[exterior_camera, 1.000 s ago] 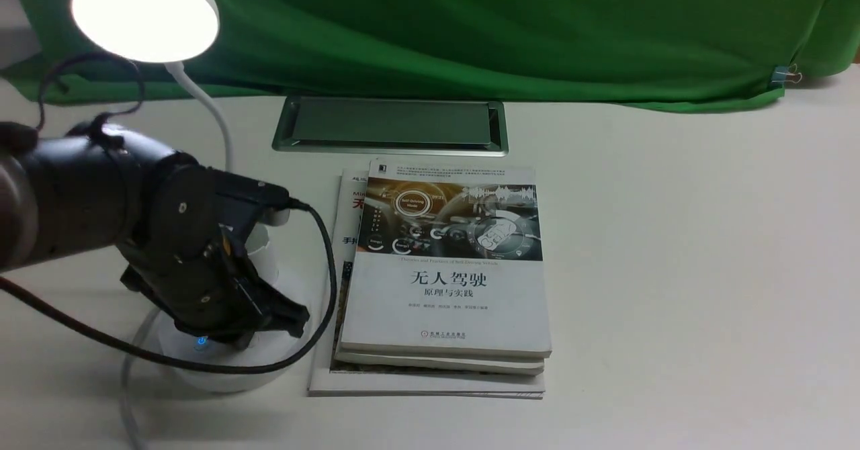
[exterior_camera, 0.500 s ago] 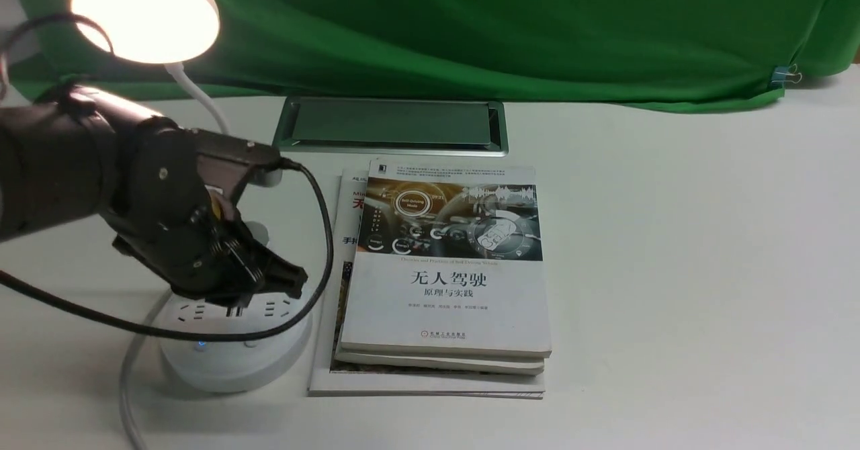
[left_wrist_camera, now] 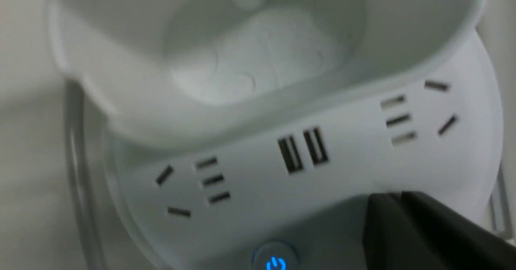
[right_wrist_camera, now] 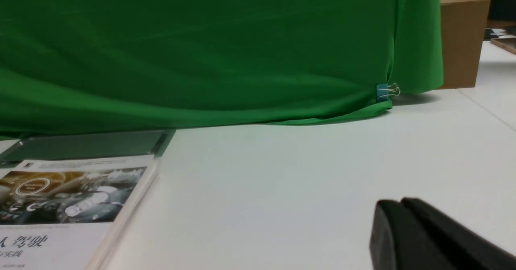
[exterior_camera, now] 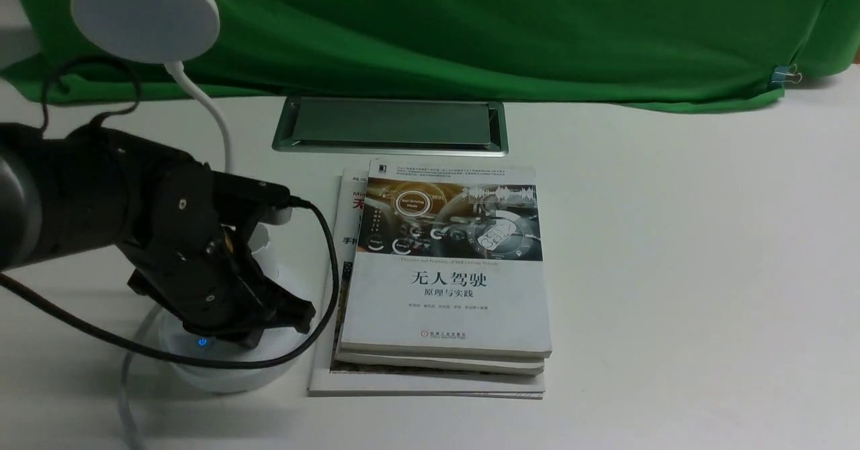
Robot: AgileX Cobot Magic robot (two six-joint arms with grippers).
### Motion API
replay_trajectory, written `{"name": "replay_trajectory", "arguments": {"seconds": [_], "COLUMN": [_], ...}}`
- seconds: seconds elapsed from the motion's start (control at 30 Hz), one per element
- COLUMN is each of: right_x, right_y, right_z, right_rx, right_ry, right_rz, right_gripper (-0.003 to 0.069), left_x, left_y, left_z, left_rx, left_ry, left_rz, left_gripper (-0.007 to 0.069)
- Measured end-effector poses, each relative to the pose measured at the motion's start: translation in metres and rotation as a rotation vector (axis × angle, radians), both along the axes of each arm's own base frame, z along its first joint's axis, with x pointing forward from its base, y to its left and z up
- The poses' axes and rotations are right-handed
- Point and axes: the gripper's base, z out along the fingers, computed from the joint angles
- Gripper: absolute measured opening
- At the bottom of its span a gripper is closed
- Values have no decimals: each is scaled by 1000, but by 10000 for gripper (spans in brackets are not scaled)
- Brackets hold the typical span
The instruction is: Turn off the desk lamp on the white desktop by hand.
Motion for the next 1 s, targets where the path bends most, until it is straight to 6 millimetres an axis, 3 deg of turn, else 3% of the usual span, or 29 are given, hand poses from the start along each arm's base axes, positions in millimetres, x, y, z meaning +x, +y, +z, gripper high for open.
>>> {"name": "replay_trajectory", "arguments": {"seconds": [0.13, 0.37, 0.53, 0.57, 0.8, 1.0], "right_x": [0, 0, 0, 0, 0, 0], "right_y": [0, 0, 0, 0, 0, 0], "right_z": [0, 0, 0, 0, 0, 0], "right_rx": [0, 0, 0, 0, 0, 0], "right_ry": [0, 0, 0, 0, 0, 0], "right_rz": [0, 0, 0, 0, 0, 0], "right_gripper": [36, 36, 36, 36, 36, 36], "left_x": [-7, -25, -56, -73, -132, -161], "left_y": [2, 7, 14, 18, 38, 48], "left_z": [8, 59, 84, 91, 112, 133], "left_rx": [-4, -82, -164, -213, -328, -381], "left_ry": [-9, -179, -274, -348, -644, -796], "left_rz": [0, 16, 42, 52, 56, 48], "left_gripper": [8, 8, 8, 8, 8, 8]}}
